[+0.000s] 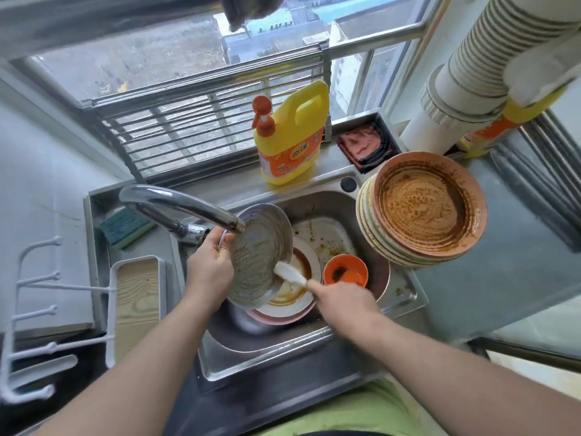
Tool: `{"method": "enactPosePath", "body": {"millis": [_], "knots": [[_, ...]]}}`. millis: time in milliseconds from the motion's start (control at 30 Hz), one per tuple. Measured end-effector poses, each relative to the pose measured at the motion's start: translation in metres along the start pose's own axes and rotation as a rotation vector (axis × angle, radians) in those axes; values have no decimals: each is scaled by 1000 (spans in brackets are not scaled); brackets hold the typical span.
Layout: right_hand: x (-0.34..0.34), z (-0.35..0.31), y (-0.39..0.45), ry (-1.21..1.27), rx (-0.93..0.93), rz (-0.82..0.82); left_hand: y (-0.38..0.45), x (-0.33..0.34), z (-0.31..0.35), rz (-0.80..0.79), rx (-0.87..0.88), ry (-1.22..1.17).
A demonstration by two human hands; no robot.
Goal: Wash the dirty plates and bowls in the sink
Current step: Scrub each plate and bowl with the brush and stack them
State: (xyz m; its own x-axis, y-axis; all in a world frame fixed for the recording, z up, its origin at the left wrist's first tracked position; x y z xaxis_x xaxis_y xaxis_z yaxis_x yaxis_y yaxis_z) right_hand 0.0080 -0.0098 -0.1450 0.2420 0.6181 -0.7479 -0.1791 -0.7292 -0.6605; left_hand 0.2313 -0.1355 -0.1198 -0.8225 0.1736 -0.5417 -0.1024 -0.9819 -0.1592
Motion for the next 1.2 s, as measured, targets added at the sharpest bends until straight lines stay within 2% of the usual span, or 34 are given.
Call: {"method": "enactPosePath", "body": {"millis": [67,133,233,333,433,567,667,767,833,967,1133,1200], "knots": [[15,-18,-19,99,-57,-61,0,3,-7,66,-34,-120],[14,-39,-37,205,-148,-70,-2,11,-29,160,-145,-279],[-5,-61,-48,345,-202,-29,-14,25,-26,158,-215,-364],[-24,-66,-34,498,-146,3,-29,35,-25,139,-251,-436],[-38,-57,-7,627,-51,60,-37,40,-33,102,-228,-392],[-29,-21,18,643,96,73,-39,41,-34,92,-236,-420],[-2,4,15,591,170,12,-31,32,-39,152,-244,-438],[14,18,-2,728,164,-38,-30,24,-45,257,-337,-490],[7,28,-11,828,191,21,-33,24,-41,271,-428,-582],[-36,44,-24,846,241,233,-44,34,-20,149,-525,-653],[-105,74,-36,801,264,409,-43,59,42,8,-507,-695],[-129,100,-42,769,283,445,-35,73,74,-60,-438,-660]]}}
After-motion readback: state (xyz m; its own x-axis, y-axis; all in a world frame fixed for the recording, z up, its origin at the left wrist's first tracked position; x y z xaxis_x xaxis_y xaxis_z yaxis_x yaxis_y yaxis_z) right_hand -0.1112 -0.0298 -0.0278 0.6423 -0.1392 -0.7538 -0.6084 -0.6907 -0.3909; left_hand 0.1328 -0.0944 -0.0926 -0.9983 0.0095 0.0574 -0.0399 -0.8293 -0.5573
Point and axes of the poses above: each hand's wrist, its own y-axis towards the middle knuckle, its own x-axis out of the palm, z = x × y, the point moved 6 cm from there along y, towards the middle knuckle, and after that the axes turned 11 degrees about x, right-handed, at the moved point
